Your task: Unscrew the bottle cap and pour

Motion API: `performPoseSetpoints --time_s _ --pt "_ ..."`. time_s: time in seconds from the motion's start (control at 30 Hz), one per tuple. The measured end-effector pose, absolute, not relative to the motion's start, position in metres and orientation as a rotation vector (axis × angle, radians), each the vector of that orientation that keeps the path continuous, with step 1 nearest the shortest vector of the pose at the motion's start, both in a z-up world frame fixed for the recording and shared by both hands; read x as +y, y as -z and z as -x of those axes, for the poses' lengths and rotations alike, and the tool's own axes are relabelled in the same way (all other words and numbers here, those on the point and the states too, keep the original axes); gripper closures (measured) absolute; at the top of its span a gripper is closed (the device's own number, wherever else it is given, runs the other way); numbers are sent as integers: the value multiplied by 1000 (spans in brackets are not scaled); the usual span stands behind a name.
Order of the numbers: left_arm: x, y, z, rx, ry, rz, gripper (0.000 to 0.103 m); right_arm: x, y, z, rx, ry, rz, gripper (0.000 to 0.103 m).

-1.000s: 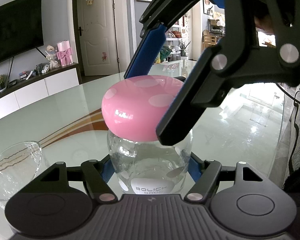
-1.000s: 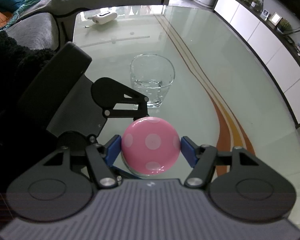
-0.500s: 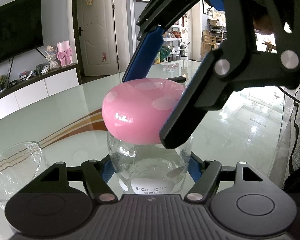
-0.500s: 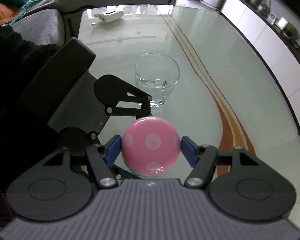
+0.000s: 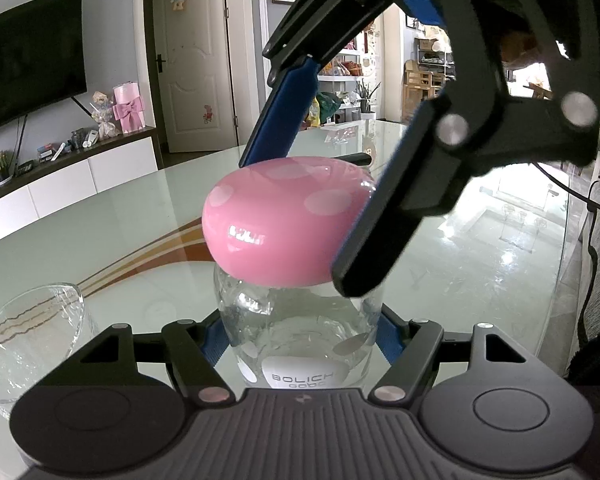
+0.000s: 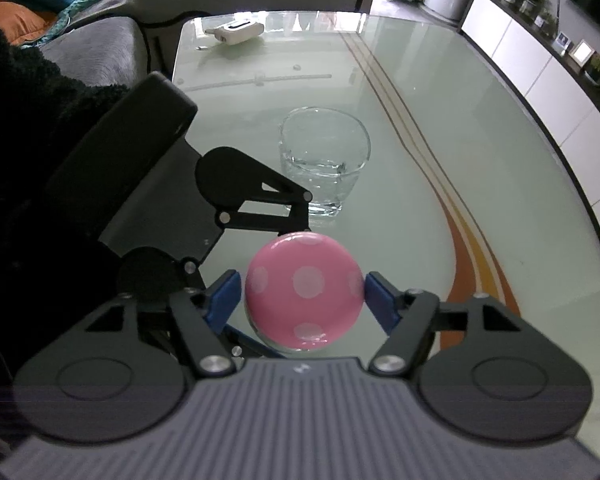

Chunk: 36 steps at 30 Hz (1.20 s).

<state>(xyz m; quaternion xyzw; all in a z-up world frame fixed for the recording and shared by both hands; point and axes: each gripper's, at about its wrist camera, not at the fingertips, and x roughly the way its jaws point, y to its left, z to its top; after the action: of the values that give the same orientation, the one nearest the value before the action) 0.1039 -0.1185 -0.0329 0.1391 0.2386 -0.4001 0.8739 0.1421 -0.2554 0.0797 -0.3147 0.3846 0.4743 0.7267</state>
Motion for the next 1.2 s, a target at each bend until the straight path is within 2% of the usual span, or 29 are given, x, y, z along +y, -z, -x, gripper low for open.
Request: performPoseSetpoints --time_s 0.1,0.27,0.67,1.2 --pt "-120 36 -102 497 835 -293 28 -259 -81 -139 830 -1010 664 19" --pt "-121 36 -104 497 835 -293 28 -260 -80 -126 777 -910 647 19" --pt "-123 37 -100 496 832 -303 28 -255 -78 -114 790 -622 449 19" --pt "-123 35 -101 499 835 -307 28 -243 -68 -107 801 -533 451 32"
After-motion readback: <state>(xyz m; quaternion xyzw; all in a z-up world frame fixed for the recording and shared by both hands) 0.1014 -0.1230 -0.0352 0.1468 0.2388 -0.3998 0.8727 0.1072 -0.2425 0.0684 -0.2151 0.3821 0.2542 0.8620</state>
